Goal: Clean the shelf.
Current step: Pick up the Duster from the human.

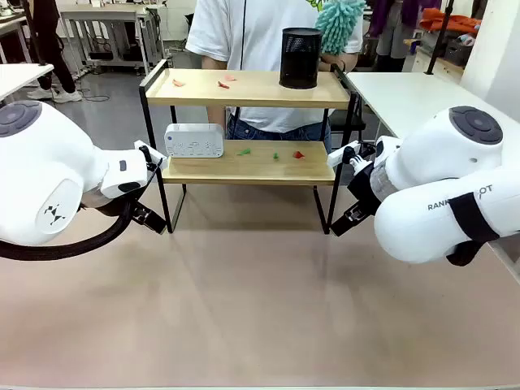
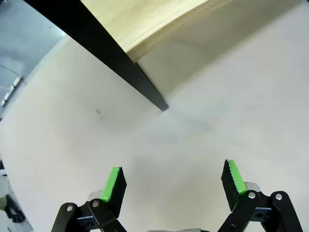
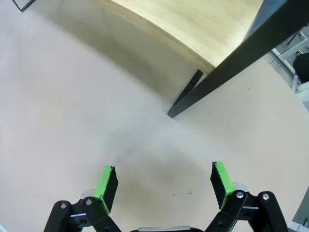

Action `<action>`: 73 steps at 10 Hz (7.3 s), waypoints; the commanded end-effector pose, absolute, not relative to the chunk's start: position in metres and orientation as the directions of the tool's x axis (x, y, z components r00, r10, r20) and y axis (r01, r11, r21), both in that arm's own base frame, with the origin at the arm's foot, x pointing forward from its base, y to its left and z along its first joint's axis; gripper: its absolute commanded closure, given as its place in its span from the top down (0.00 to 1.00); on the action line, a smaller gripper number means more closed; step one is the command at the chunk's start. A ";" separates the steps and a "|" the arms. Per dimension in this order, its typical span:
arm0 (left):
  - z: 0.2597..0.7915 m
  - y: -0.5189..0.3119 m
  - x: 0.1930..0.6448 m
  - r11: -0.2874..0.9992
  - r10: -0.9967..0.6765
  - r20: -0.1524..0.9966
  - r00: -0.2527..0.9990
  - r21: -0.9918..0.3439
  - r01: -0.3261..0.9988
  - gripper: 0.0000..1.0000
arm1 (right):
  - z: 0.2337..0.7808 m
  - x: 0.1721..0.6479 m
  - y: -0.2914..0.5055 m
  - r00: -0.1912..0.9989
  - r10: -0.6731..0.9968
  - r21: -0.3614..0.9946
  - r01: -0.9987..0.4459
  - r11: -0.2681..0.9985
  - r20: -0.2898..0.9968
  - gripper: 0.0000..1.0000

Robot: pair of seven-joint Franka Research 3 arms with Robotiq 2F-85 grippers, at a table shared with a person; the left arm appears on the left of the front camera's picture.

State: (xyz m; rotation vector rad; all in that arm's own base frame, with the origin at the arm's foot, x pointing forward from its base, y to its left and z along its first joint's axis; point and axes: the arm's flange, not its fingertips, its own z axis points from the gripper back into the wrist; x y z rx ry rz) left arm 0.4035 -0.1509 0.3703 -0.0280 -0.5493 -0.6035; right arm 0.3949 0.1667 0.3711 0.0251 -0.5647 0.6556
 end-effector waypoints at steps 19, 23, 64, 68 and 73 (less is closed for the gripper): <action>0.468 0.170 0.324 0.426 0.393 0.463 0.795 -0.858 0.288 1.00 | 0.464 0.247 -0.196 0.756 -0.637 0.984 -0.047 0.174 0.149 1.00; 0.470 0.206 0.297 0.458 0.384 0.415 0.825 -0.861 0.220 1.00 | 0.461 0.210 -0.219 0.871 -0.432 0.930 -0.071 0.360 0.234 1.00; 0.470 0.206 0.297 0.458 0.384 0.415 0.825 -0.861 0.220 1.00 | 0.521 0.454 -0.054 0.878 -0.352 0.900 0.402 0.171 -0.325 0.00; 0.470 0.206 0.297 0.458 0.384 0.415 0.825 -0.861 0.220 1.00 | 0.522 0.453 -0.053 0.879 -0.358 0.902 0.395 0.174 -0.315 0.04; 0.470 0.206 0.297 0.458 0.384 0.415 0.825 -0.861 0.220 1.00 | 0.521 0.453 -0.053 0.882 -0.352 0.902 0.393 0.180 -0.314 0.00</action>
